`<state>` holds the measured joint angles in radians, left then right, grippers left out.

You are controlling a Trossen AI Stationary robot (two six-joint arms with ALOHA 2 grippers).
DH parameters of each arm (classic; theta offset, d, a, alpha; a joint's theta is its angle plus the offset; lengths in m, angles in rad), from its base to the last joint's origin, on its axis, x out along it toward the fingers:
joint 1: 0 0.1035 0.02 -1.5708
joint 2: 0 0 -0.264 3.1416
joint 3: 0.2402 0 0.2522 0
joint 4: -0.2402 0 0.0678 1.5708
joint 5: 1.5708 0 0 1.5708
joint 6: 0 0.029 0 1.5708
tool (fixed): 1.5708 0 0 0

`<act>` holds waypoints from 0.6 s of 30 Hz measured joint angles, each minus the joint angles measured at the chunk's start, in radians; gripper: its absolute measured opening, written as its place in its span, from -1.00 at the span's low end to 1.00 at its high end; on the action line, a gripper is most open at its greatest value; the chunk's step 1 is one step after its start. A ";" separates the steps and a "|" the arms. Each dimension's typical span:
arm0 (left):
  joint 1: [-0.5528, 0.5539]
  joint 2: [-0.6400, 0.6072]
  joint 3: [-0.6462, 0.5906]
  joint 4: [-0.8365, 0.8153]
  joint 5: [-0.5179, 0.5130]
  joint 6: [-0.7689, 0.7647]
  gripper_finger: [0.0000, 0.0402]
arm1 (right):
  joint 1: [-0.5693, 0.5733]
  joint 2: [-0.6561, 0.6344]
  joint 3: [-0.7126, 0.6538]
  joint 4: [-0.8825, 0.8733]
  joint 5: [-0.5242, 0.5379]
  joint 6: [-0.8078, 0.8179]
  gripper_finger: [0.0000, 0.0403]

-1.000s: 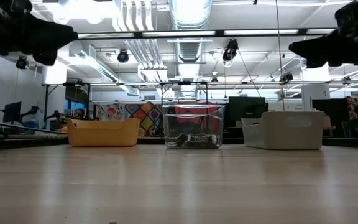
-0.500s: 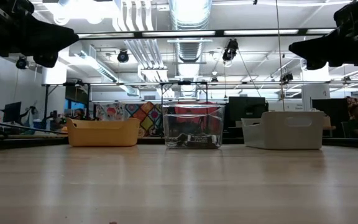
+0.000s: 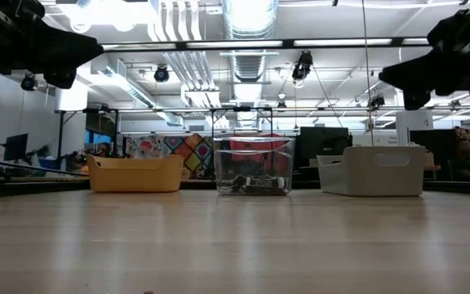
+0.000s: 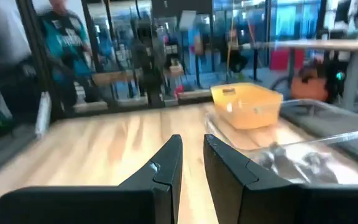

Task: Sort candy
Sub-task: Return to Home Position

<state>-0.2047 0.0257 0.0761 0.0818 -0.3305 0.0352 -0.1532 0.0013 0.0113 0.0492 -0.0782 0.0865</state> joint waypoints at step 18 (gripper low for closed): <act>0.000 0.000 0.000 0.000 0.000 0.000 -0.61 | -0.024 0.000 -0.001 -0.034 0.073 0.100 -0.71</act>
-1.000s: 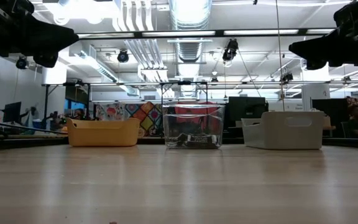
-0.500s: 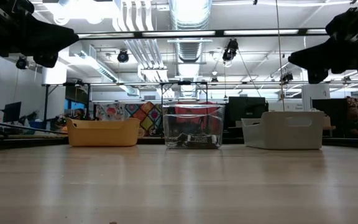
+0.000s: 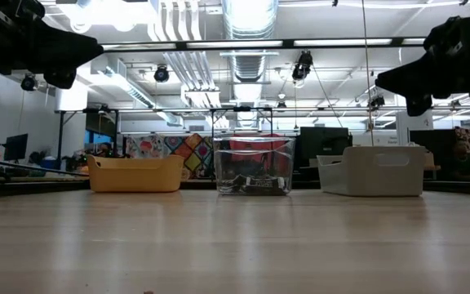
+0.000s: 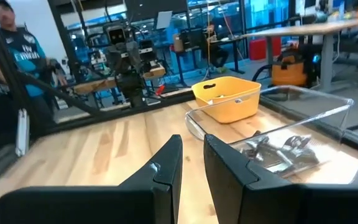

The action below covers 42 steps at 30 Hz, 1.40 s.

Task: Sort candy
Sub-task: Return to Home Position

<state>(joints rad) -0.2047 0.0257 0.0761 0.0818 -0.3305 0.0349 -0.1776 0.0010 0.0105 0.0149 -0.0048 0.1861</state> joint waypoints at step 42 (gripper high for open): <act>0.000 0.000 0.000 0.000 0.000 0.000 -0.61 | 0.014 0.021 0.015 -0.006 0.005 -0.362 -0.71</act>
